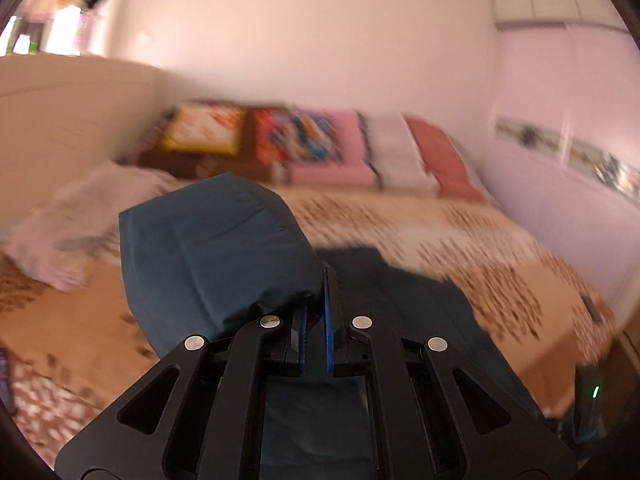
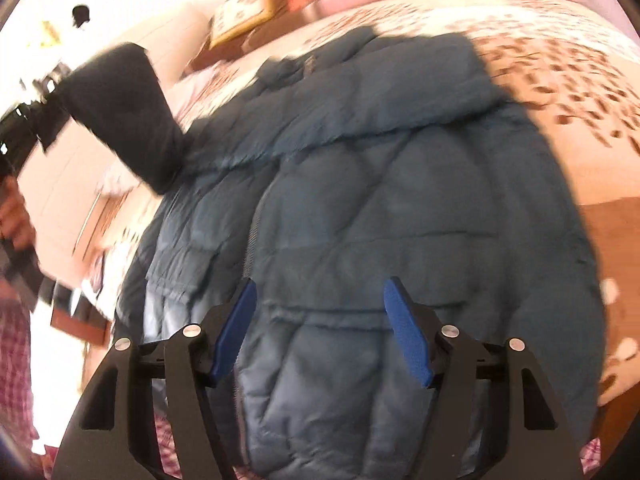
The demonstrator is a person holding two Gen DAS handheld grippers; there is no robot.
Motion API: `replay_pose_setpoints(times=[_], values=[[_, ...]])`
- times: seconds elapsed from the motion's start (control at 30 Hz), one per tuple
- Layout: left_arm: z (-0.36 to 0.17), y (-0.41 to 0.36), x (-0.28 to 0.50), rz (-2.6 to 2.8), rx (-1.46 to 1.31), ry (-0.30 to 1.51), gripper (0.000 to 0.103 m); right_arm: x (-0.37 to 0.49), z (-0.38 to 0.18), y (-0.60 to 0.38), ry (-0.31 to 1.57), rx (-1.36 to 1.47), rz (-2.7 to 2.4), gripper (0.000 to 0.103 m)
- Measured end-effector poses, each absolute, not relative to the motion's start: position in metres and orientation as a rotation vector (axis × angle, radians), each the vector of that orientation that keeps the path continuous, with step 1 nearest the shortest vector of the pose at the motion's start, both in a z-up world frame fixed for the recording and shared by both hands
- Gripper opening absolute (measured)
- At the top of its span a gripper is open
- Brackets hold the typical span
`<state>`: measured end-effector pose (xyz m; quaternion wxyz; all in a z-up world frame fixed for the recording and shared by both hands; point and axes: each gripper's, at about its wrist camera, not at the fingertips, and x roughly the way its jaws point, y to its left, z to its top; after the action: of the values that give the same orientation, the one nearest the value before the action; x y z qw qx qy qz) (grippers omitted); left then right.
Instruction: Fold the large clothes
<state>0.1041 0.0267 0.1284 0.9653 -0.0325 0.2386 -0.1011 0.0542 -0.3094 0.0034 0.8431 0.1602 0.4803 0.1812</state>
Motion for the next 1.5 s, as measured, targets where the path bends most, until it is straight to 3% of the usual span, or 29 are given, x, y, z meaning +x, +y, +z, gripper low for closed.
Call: replay_pose_setpoints(times=[0.17, 0.33, 0.5, 0.6, 0.83, 1.2, 1.27, 1.5], values=[[0.045, -0.04, 0.134, -0.288, 0.012, 0.72, 0.005, 0.059, 0.005, -0.342, 0.973, 0.409, 0.336, 0.066], [-0.011, -0.056, 0.144, -0.28, 0.02, 0.863, 0.008, 0.056, 0.002, -0.355, 0.967, 0.403, 0.313, 0.066], [-0.024, -0.061, 0.133, -0.311, -0.039, 0.95, 0.066, 0.059, -0.005, -0.357, 0.984, 0.413, 0.313, 0.066], [-0.015, -0.055, 0.113, -0.35, -0.044, 0.944, 0.074, 0.061, -0.005, -0.353, 0.99, 0.408, 0.324, 0.066], [0.004, -0.019, 0.067, -0.279, 0.023, 0.871, 0.076, 0.065, 0.009, -0.313, 0.982, 0.307, 0.387, 0.066], [-0.002, 0.075, 0.02, -0.024, -0.119, 0.856, 0.076, 0.093, 0.03, -0.186, 0.909, -0.037, 0.542, 0.068], [-0.004, 0.084, 0.013, -0.013, -0.127, 0.85, 0.076, 0.095, 0.03, -0.162, 0.873, -0.139, 0.546, 0.073], [-0.01, 0.108, 0.005, 0.005, -0.198, 0.837, 0.076, 0.11, 0.008, -0.098, 0.817, -0.413, 0.514, 0.073]])
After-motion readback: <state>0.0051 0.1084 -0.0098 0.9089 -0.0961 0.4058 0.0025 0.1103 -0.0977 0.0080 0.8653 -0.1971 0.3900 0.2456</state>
